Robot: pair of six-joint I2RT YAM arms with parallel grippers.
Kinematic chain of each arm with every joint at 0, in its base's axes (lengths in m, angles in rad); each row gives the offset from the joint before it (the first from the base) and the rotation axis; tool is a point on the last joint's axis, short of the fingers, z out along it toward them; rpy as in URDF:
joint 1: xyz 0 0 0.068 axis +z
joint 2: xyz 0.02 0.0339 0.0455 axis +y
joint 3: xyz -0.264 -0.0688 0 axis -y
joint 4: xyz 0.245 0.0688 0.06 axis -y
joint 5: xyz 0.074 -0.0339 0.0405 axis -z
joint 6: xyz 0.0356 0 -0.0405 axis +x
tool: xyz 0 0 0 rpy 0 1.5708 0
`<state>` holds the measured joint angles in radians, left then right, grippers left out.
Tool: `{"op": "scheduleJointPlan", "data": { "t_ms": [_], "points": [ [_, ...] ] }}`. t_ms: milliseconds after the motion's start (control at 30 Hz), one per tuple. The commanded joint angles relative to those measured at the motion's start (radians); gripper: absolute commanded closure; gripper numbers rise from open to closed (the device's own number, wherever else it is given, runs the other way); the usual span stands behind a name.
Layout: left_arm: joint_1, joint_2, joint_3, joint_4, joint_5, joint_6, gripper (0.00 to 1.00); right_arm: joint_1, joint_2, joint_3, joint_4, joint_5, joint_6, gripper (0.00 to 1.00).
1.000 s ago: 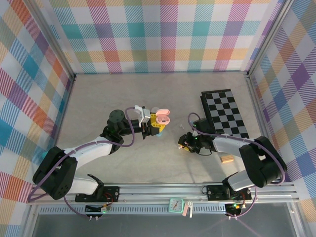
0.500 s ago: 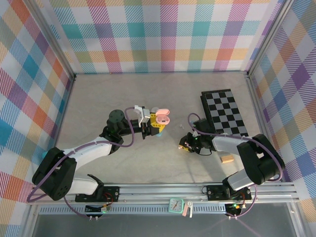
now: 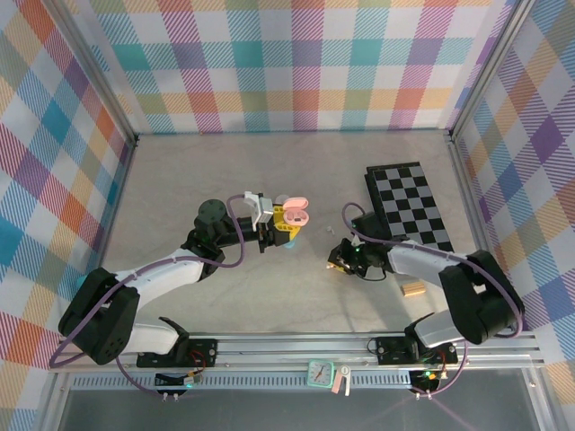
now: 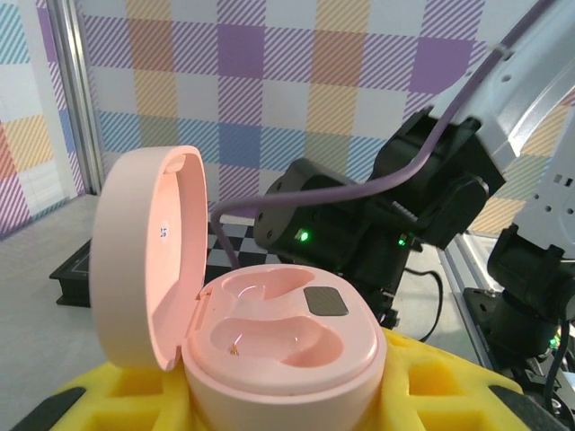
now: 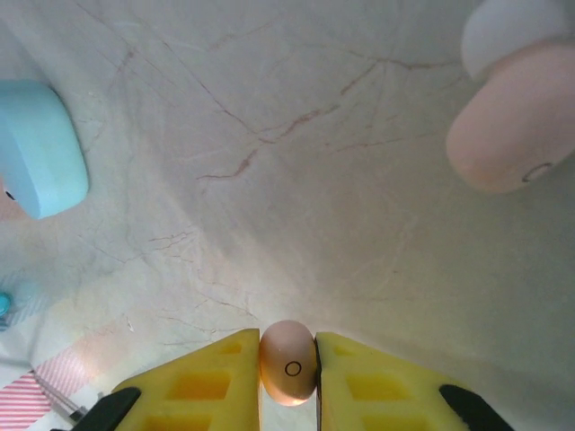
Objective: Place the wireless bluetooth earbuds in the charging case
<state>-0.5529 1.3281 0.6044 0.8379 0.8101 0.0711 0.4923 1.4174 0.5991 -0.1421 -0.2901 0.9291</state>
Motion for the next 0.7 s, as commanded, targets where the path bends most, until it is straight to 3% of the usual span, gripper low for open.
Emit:
{"op": "scheduleJointPlan", "data": {
  "t_ms": [0,300,667],
  "points": [
    [0.011,0.022,-0.007,0.012,-0.05,0.031,0.7,0.006,-0.034,0.087,-0.187,0.08,-0.052,0.8],
    [0.013,0.053,0.003,-0.028,-0.109,0.081,0.7,0.006,-0.002,0.245,-0.452,0.214,-0.103,0.8],
    [0.013,0.112,0.03,-0.067,-0.15,0.143,0.7,0.021,-0.086,0.29,-0.388,0.197,-0.169,0.78]
  ]
}}
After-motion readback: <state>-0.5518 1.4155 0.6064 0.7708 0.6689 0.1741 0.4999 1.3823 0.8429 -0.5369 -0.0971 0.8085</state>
